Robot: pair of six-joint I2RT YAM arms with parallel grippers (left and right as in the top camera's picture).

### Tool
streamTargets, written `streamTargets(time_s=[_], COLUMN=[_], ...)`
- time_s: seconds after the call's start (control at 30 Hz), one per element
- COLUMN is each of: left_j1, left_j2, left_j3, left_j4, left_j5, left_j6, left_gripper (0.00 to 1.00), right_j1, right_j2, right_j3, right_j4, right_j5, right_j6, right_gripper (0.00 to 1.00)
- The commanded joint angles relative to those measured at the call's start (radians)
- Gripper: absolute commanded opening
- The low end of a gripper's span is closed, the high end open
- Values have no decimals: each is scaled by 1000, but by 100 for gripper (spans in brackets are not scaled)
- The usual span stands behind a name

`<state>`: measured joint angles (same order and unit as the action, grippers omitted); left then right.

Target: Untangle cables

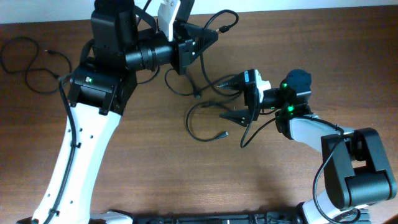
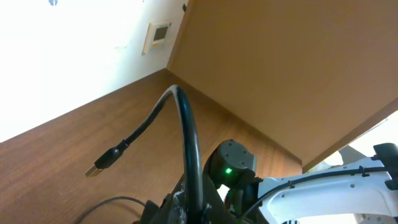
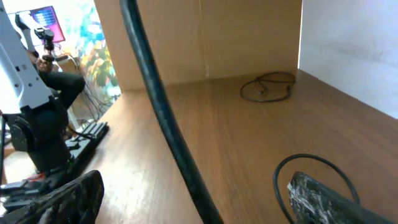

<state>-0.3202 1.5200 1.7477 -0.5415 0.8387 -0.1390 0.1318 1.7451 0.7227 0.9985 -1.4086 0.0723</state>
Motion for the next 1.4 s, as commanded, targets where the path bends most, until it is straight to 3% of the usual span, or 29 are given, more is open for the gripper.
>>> streamTargets(time_s=[0.0,0.2,0.27,0.3,0.37,0.4,0.5,0.57,0.67,0.73,0.8,1.07,1.17,1.27,1.37], left_j1=[2,2,3,3,3,3,3,3,3,3,2,-18,-19,-21,-35], left_j2=[-28,-28,-28,-28,-28,-28,-28,-28,-20,-6,14,171,249,346,432], left_j3=[11,11,11,11,11,11,11,11,11,11,4,2,2,2,2], left_j4=[-1,0,0,0,3,3,-35,-116,-256,-322,-348,-468,-537,-619,-650], left_j5=[15,41,41,40,36,28,-75,-219,-448,-508,-510,-464,-458,-457,-457], left_j6=[-5,-5,-5,-5,-5,-5,-4,-2,-2,-2,-2,-7,-119,-314,-408], left_gripper=[3,3,2,2,2,2,7,10,28,47,56,81,88,98,99], right_j1=[-15,-14,-14,-14,-14,-14,-21,-42,-109,-147,-167,-174,-174,-174,-173], right_j2=[12,12,12,12,12,12,11,11,11,11,11,12,12,12,12], right_j3=[9,9,9,9,9,9,9,9,9,9,9,9,9,9,9], right_j4=[0,-1,-1,-1,0,0,7,57,146,138,119,116,116,116,116], right_j5=[-9,6,6,6,6,6,5,5,5,-16,-63,-54,-54,-54,-54], right_j6=[-39,-39,-39,-39,-39,-39,-22,90,481,748,906,958,958,958,958], right_gripper=[93,69,56,44,9,4,4,4,4,4,4,4,4,4,4])
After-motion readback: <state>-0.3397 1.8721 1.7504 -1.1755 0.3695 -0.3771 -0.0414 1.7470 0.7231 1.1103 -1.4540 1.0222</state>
